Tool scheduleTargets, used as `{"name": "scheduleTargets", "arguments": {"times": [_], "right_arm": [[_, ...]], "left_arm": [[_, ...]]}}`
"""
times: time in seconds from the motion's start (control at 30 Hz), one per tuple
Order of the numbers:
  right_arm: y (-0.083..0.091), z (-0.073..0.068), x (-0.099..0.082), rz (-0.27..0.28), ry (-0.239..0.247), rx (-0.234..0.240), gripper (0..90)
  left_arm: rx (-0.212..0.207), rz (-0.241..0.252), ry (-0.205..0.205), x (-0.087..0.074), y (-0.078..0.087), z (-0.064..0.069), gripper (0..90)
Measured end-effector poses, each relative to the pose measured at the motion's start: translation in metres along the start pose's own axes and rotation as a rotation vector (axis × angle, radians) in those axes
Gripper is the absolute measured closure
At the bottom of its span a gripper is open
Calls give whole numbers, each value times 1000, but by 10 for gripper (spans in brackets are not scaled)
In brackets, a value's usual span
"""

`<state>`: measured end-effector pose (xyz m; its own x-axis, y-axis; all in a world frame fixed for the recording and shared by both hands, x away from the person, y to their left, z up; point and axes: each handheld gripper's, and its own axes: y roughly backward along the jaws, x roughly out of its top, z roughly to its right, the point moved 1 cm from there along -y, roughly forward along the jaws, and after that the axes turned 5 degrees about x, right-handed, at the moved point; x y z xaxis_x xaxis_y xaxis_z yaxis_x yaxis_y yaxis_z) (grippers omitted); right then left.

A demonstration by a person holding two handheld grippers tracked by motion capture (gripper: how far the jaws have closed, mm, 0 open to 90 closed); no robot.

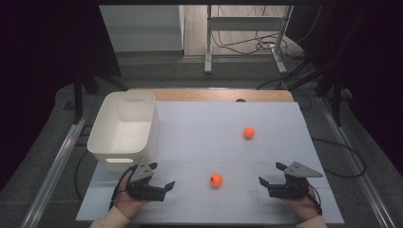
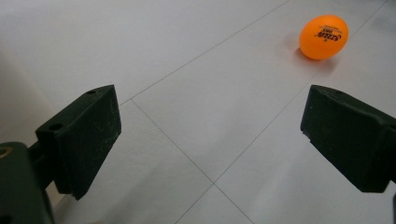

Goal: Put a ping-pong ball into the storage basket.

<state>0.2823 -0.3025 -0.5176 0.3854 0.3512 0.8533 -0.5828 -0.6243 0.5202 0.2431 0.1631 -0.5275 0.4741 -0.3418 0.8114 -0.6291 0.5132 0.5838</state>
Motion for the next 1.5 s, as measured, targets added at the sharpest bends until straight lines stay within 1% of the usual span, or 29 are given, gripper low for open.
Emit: {"name": "scheduleTargets", "arguments": {"times": [0.27,0.4,0.73,1.0,1.2,1.5], "right_arm": [[-3,1,2,-1,7,15,128],[-3,-1,2,-2,9,14,132],[-3,-2,1,-19,15,21,133],[-2,-4,2,-19,16,24,136],[-2,-4,2,-15,15,22,137],[-2,-4,3,-7,15,24,136]], "left_arm": [[8,-5,-9,-1,0,1,61],[4,4,7,-2,2,-1,63],[0,4,1,-1,2,-3,65],[-1,13,-2,1,4,-5,68],[-6,11,7,0,4,-7,72],[-11,16,3,4,5,-5,73]]}}
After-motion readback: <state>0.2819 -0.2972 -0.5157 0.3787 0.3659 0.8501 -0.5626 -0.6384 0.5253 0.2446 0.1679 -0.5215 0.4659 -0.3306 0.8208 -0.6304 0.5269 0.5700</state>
